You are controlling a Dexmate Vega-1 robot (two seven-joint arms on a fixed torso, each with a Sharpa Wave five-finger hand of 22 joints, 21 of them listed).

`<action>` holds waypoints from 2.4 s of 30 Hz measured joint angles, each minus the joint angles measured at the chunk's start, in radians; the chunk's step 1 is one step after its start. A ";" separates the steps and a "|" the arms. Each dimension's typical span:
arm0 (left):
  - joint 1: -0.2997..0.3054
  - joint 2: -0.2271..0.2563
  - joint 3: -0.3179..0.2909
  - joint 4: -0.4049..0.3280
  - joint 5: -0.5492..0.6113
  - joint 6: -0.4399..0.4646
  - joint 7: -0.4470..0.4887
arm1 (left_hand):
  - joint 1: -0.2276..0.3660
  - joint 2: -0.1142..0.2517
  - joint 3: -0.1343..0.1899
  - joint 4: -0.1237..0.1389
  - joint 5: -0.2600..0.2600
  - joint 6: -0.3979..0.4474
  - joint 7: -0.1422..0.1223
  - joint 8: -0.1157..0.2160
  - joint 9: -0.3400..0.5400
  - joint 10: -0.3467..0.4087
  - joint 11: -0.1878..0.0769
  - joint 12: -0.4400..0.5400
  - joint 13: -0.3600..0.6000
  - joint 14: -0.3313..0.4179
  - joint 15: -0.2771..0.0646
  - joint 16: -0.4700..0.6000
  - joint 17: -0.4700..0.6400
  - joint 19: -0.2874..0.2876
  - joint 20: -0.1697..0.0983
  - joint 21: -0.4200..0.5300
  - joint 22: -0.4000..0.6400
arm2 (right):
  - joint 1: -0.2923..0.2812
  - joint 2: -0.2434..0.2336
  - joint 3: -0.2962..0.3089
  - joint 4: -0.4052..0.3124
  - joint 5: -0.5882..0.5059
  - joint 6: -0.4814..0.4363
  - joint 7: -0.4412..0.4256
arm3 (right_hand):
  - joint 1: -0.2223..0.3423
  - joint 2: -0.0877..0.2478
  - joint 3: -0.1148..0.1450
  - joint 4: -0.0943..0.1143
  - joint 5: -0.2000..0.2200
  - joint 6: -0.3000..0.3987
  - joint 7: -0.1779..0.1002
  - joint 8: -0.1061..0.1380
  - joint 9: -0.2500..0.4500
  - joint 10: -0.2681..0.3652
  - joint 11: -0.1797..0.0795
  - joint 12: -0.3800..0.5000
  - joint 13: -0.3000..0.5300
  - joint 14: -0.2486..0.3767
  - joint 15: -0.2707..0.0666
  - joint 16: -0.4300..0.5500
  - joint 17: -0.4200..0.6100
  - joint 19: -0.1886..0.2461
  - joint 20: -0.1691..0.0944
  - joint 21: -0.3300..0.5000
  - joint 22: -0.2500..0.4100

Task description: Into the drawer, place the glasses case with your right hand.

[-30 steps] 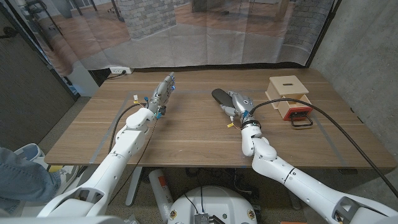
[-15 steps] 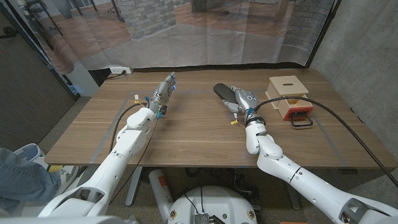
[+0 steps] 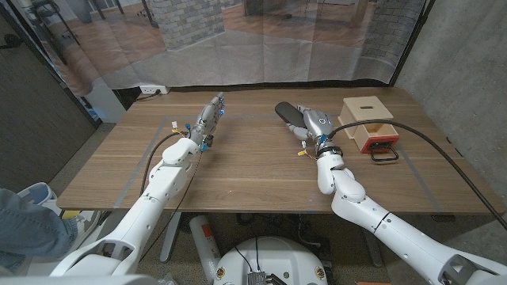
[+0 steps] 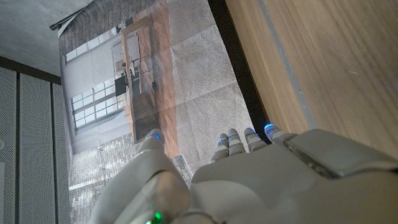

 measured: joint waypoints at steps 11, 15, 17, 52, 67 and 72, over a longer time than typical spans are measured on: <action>0.009 0.000 0.000 -0.013 0.001 -0.001 0.005 | 0.000 0.000 0.000 0.000 0.000 0.000 0.000 0.000 0.000 0.000 0.000 0.000 0.000 0.000 0.000 0.000 0.000 0.000 0.000 0.000 0.000 | -0.008 -0.027 0.024 -0.028 -0.024 0.018 0.004 | 0.009 0.004 -0.001 0.005 -0.002 0.005 -0.005 -0.001 0.001 0.004 0.004 0.000 0.000 0.000 0.000 0.000 0.005 0.000 0.000 0.008 0.000; 0.012 0.000 0.000 -0.017 0.001 -0.002 0.006 | 0.000 0.000 0.000 0.000 0.000 0.000 0.000 0.000 0.000 0.000 0.000 0.000 0.000 0.000 0.000 0.000 0.000 0.000 0.000 0.000 0.000 | -0.012 -0.038 0.037 -0.039 -0.034 0.024 0.008 | 0.009 0.004 -0.001 0.005 -0.002 0.005 -0.005 -0.001 0.001 0.005 0.005 0.000 0.000 0.004 -0.004 0.000 0.005 0.000 0.000 0.008 0.000; 0.012 0.000 0.001 -0.018 0.001 -0.002 0.006 | 0.000 0.000 -0.003 -0.003 0.000 0.000 0.000 0.000 0.000 0.000 0.000 0.000 0.000 0.000 0.000 0.000 0.000 0.000 0.000 0.000 0.000 | -0.014 -0.042 0.042 -0.044 -0.037 0.026 0.009 | 0.009 0.004 -0.003 0.007 -0.002 0.005 -0.005 -0.001 0.001 0.006 0.005 0.000 0.001 0.007 -0.004 0.000 0.005 0.000 0.000 0.008 0.000; 0.012 0.010 0.002 -0.030 0.003 0.007 0.003 | 0.005 0.005 -0.008 0.000 -0.004 0.004 0.004 0.000 0.000 0.000 0.000 0.000 0.000 0.000 0.000 0.000 0.000 0.000 0.000 0.000 0.000 | -0.075 -0.103 0.150 -0.112 -0.066 0.007 0.028 | 0.002 0.011 -0.005 0.009 -0.005 0.027 -0.016 -0.004 0.001 0.006 0.005 -0.006 0.006 0.007 -0.003 0.000 0.004 0.000 0.000 0.015 0.005; 0.005 0.011 0.002 -0.029 0.003 0.009 0.000 | 0.005 0.005 -0.008 0.000 -0.006 0.004 0.004 0.000 0.000 0.000 0.000 0.000 0.000 0.000 0.000 0.000 0.000 0.000 0.000 0.000 0.000 | -0.113 -0.125 0.199 -0.139 -0.069 -0.014 0.019 | 0.002 0.011 -0.011 0.011 -0.006 0.039 -0.028 -0.007 0.003 0.011 0.003 -0.004 0.005 0.016 -0.006 -0.004 0.005 0.000 0.000 0.023 0.005; 0.002 0.012 0.001 -0.029 0.003 0.009 0.000 | 0.005 0.005 -0.008 0.000 -0.007 0.004 0.004 0.000 0.000 0.000 0.000 0.000 0.000 0.000 0.000 0.000 0.000 0.000 0.000 0.000 0.000 | -0.126 -0.132 0.213 -0.144 -0.069 -0.019 0.010 | 0.002 0.011 -0.011 0.011 -0.006 0.039 -0.028 -0.007 0.006 0.011 0.003 -0.004 0.005 0.016 -0.006 -0.004 0.005 0.000 0.000 0.023 0.005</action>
